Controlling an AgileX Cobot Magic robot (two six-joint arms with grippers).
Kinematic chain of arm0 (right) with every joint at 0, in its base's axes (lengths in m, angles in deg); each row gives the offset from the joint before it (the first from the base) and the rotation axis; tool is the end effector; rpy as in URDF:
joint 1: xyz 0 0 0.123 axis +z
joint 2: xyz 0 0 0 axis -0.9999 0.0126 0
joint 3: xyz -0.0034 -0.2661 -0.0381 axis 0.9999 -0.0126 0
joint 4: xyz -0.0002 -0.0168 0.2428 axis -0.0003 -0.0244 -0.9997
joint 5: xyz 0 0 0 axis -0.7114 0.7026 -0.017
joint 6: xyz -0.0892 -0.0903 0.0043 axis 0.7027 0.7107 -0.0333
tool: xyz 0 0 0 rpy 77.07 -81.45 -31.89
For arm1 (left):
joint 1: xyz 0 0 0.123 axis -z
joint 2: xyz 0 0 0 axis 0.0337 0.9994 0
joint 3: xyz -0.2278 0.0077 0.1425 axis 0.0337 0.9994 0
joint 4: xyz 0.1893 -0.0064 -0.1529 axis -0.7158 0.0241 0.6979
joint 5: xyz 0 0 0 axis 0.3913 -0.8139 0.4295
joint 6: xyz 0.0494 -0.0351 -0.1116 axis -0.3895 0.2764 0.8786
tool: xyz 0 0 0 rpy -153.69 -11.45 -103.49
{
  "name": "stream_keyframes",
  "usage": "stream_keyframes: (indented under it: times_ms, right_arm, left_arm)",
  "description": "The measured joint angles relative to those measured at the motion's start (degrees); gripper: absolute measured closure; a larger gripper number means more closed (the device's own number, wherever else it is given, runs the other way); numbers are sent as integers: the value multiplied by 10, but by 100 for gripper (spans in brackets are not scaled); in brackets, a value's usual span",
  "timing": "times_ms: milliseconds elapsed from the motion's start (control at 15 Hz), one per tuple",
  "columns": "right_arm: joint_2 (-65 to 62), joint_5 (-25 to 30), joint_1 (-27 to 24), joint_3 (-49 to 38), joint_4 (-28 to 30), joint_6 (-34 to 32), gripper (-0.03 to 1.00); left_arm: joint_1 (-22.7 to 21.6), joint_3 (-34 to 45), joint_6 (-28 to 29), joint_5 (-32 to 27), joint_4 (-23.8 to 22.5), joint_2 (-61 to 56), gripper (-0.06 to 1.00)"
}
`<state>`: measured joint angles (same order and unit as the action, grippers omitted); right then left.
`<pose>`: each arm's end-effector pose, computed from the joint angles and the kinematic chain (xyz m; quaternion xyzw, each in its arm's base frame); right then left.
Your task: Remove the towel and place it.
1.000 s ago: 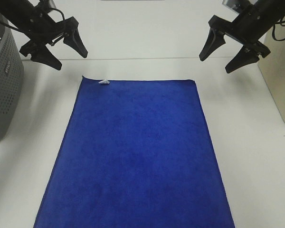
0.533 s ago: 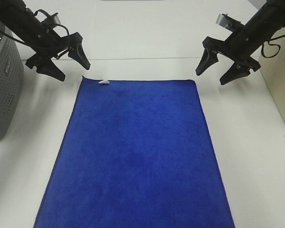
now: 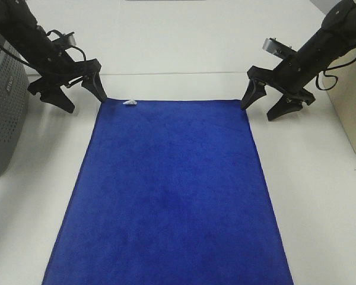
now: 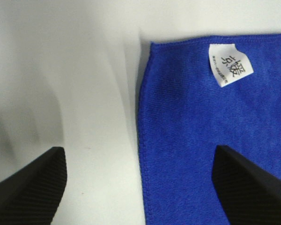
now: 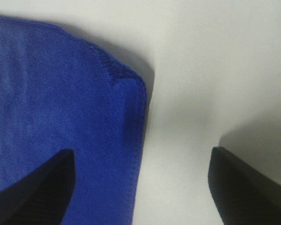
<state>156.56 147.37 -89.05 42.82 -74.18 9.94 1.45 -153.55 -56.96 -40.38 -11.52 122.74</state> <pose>0.4785 0.0563 0.0686 -0.0406 0.9709 0.2172 0.0927 0.5052 -0.0797 0.0892 0.0141 0.9742 -0.2055 0.0919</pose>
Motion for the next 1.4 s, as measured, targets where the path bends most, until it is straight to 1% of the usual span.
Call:
stream_keyframes:
  times_ms: [200, 467, 667, 733, 867, 1133, 1267, 1400]
  right_arm:
    - [7, -23, -1, 0, -5, 2, 21]
    - [10, -26, -1, 5, -9, 13, 21]
    - [11, -26, -1, 5, -11, 14, 21]
    - [12, -26, -1, 5, -11, 14, 21]
    - [19, -26, -1, 7, -31, 14, 21]
    - [28, -27, -1, 10, -70, 29, 21]
    - [33, -32, 0, 11, -83, 30, 24]
    - [38, -45, 13, 12, -87, 34, 27]
  left_arm:
    - [-2, 0, 0, 3, -17, 4, 17]
    - [-2, -3, 0, 23, -17, 23, 17]
    - [-2, -6, 0, 25, -13, 28, 17]
    - [-2, -6, 0, 25, -10, 28, 17]
    - [-2, -7, -2, 23, 12, 32, 17]
    - [5, -12, -13, 23, 29, 38, 17]
    - [21, -13, -15, 30, 34, 39, 19]
    - [40, -13, -15, 45, 38, 40, 21]
